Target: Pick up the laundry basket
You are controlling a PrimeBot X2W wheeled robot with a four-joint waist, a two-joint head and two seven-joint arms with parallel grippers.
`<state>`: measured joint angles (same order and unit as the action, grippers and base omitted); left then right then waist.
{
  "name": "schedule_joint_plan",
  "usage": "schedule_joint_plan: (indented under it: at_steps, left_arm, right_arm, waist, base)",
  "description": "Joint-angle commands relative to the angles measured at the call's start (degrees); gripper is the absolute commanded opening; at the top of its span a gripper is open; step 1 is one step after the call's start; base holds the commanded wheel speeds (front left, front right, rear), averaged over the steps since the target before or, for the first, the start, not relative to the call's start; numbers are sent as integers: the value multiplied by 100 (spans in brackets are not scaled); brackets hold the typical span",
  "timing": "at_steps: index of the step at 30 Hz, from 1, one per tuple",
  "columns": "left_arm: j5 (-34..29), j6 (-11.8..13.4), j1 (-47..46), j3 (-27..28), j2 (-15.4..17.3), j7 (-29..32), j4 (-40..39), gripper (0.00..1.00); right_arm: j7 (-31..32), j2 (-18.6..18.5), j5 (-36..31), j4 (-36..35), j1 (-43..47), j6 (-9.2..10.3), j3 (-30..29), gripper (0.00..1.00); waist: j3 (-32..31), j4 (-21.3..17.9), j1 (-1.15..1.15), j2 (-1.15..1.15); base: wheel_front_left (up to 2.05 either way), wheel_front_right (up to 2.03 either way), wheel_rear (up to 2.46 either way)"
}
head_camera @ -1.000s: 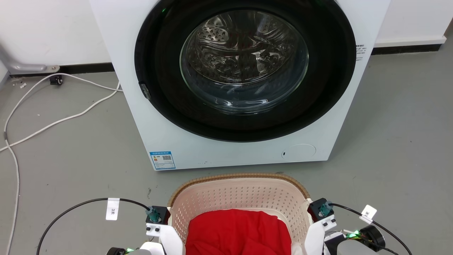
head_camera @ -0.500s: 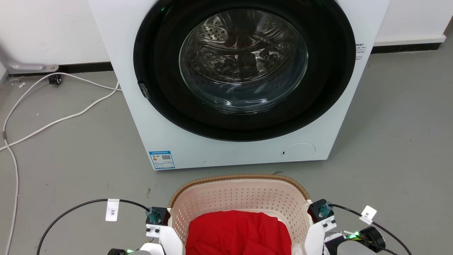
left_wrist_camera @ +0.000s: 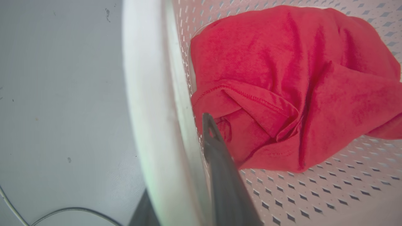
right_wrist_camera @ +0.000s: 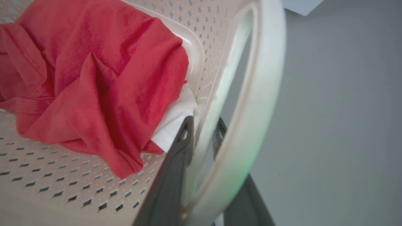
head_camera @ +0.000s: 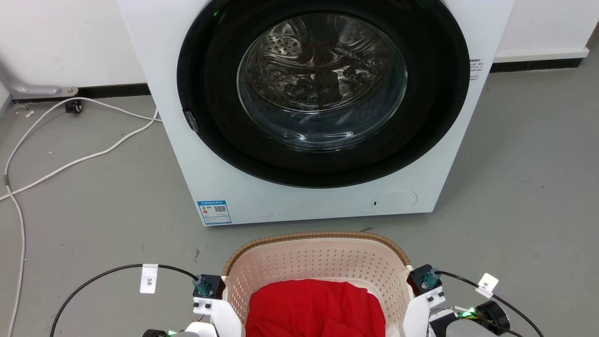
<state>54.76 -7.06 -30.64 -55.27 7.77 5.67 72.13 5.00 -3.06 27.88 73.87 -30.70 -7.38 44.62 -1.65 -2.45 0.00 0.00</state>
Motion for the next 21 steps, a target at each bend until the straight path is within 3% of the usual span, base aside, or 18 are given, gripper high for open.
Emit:
schedule_joint_plan:
  at_steps: [1,21]
  left_arm:
    - [19,-68,-73,-35,-5,-59,-32,0]
    - [230,-68,-38,-243,19,-109,1,0]
  right_arm:
    - [-24,8,-2,-7,72,-20,15,0]
    - [-10,14,-17,-7,98,-20,41,0]
  waist:
    - [-4,4,0,0]
    - [-32,15,0,0]
  base:
    - [0,0,0]
    - [0,0,0]
